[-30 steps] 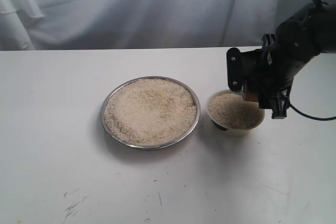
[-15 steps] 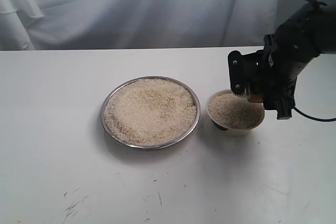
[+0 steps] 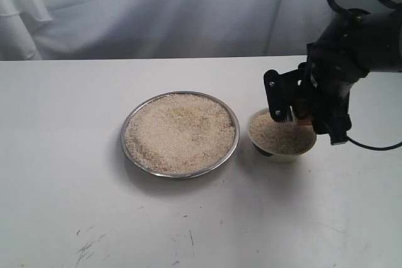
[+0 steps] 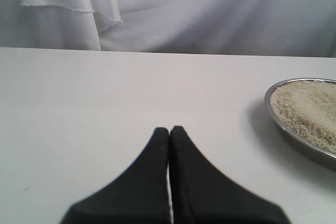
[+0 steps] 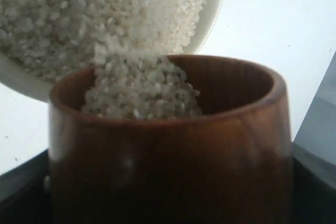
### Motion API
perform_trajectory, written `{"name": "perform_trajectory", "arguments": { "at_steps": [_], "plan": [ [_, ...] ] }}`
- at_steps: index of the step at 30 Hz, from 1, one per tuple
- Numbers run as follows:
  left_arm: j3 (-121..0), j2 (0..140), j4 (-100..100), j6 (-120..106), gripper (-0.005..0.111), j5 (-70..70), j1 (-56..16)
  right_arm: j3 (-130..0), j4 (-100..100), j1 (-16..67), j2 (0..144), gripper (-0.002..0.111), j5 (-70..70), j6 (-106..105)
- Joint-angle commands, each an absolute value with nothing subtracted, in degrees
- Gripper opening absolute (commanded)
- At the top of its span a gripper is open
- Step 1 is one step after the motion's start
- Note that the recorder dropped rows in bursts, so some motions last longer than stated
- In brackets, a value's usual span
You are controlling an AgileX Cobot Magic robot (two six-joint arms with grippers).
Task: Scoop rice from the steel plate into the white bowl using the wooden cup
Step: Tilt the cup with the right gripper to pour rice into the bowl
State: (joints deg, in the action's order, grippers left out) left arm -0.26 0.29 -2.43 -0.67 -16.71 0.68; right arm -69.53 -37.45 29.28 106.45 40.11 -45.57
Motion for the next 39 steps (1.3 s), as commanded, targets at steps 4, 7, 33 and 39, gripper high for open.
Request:
{"name": "perform_trajectory", "arguments": {
  "at_steps": [4, 7, 33, 39],
  "plan": [
    [0.00, 0.00, -2.48, -0.49, 0.000, -16.34, 0.60, -69.42, -43.05, 31.66, 106.25, 0.000, 40.40, -42.43],
    [0.00, 0.00, -2.48, -0.49, 0.000, -16.34, 0.60, -69.42, -44.04, 31.99, 106.25, 0.000, 40.55, -41.55],
    [0.00, 0.00, -2.48, -0.49, 0.000, -16.34, 0.60, -69.42, -52.38, 35.18, 106.25, 0.000, 48.36, -35.09],
    [0.00, 0.00, -2.48, -0.49, 0.000, -16.34, 0.60, -69.42, -54.96, 37.33, 106.25, 0.000, 48.36, -32.99]
  ]
}}
